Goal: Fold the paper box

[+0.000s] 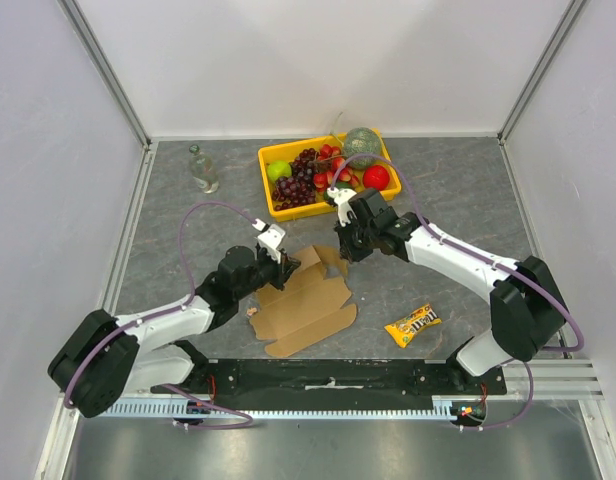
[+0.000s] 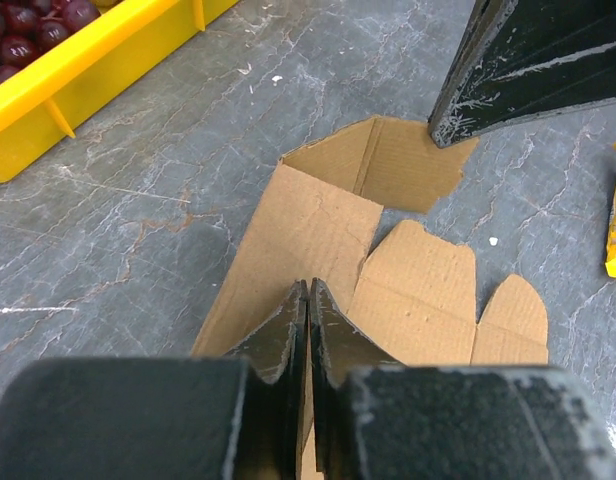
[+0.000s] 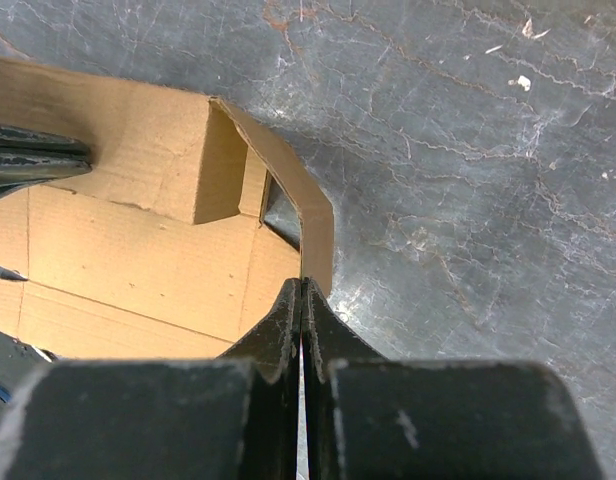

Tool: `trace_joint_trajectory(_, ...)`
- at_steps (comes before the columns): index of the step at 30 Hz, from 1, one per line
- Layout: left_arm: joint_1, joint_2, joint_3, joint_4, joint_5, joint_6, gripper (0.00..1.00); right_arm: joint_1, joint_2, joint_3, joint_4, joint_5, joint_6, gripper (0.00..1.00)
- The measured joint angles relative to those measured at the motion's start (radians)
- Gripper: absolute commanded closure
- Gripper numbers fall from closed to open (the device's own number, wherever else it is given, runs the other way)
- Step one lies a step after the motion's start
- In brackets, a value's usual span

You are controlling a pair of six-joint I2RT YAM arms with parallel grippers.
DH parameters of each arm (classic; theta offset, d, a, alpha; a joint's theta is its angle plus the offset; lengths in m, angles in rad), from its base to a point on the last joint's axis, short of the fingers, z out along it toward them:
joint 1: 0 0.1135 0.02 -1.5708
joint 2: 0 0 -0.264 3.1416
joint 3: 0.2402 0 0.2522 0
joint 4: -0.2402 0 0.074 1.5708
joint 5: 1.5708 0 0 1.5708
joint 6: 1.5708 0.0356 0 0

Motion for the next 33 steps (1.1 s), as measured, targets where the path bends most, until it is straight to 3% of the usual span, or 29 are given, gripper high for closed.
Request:
trace_joint_trajectory(11, 0.0, -0.14, -0.082, 0.008, -0.039, 0.0, 0.84, 0.001, 0.0, 0.037, -0.014, -0.003, -0.004, 1.0)
trace_joint_trajectory(33, 0.0, -0.145, -0.086, 0.008, -0.061, -0.002, 0.84, 0.13, 0.001, 0.041, -0.015, -0.023, 0.073, 1.0)
